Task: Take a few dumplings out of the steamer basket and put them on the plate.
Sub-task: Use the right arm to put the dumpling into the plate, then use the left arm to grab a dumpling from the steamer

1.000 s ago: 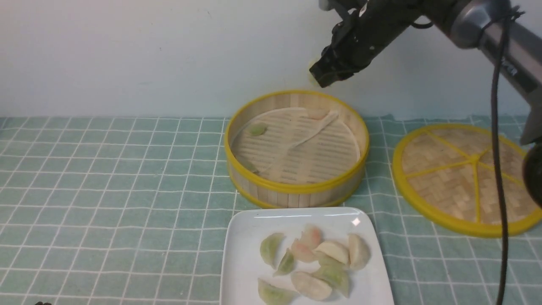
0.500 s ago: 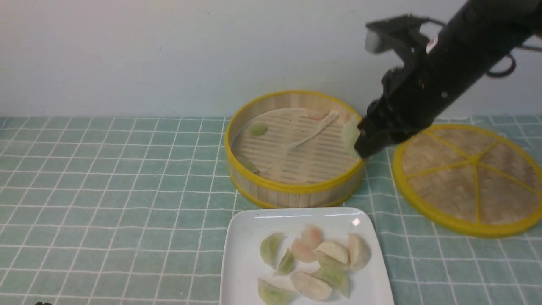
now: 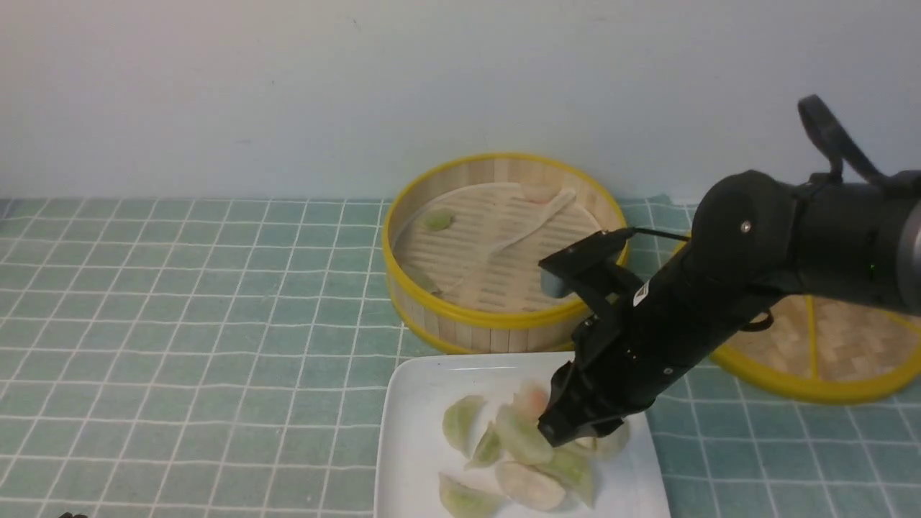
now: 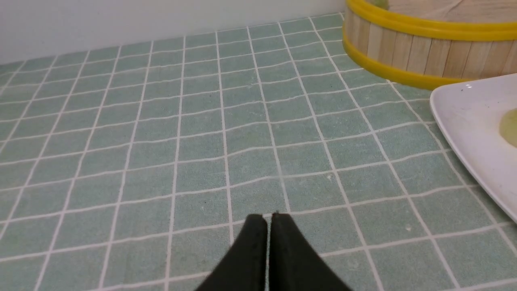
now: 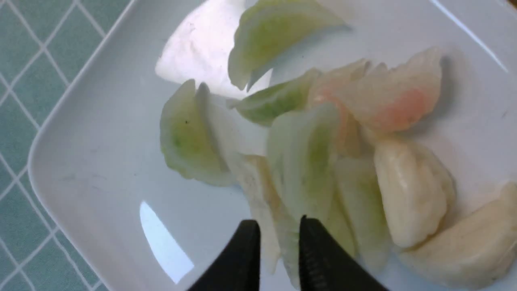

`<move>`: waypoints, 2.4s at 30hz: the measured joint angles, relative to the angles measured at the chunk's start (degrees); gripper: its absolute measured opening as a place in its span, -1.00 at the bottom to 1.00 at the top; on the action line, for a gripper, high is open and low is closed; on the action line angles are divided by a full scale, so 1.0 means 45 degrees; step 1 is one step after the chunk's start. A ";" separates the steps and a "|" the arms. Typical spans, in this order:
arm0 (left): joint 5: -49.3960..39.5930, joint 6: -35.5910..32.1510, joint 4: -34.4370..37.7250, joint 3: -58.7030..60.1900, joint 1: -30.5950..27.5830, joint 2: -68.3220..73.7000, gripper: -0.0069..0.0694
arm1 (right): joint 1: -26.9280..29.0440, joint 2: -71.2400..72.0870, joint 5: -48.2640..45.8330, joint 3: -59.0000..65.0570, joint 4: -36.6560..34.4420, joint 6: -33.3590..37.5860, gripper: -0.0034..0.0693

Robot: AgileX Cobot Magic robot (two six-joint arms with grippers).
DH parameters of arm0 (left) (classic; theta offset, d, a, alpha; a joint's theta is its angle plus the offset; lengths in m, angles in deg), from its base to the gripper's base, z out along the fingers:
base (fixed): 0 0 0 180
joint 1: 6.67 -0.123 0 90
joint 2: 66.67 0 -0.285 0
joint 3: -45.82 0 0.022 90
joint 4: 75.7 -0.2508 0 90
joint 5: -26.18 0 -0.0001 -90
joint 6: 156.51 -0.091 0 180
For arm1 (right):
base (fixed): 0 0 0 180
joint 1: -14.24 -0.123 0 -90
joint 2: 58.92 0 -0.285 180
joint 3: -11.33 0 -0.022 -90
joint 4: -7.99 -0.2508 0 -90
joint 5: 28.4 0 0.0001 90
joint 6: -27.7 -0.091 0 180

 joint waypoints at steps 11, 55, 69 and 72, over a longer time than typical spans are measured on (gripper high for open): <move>0.0000 0.0000 0.0000 0.0000 0.0000 0.0000 -0.83 | 0.0000 0.3735 -0.0551 -0.0342 0.0596 -0.2375 -0.23; 0.0000 0.0000 0.0000 0.0000 0.0000 0.0000 -0.83 | 0.6282 2.1083 0.6621 1.2313 0.7301 -0.6794 -0.95; -0.0004 0.0000 0.0000 0.0000 0.0000 0.0000 -0.83 | 0.6394 2.2365 0.6691 1.4737 0.7256 -0.7781 -0.95; -0.0004 0.0000 0.0000 0.0000 0.0000 0.0000 -0.83 | 0.6403 2.2365 0.6691 1.4737 0.7256 -0.7781 -0.95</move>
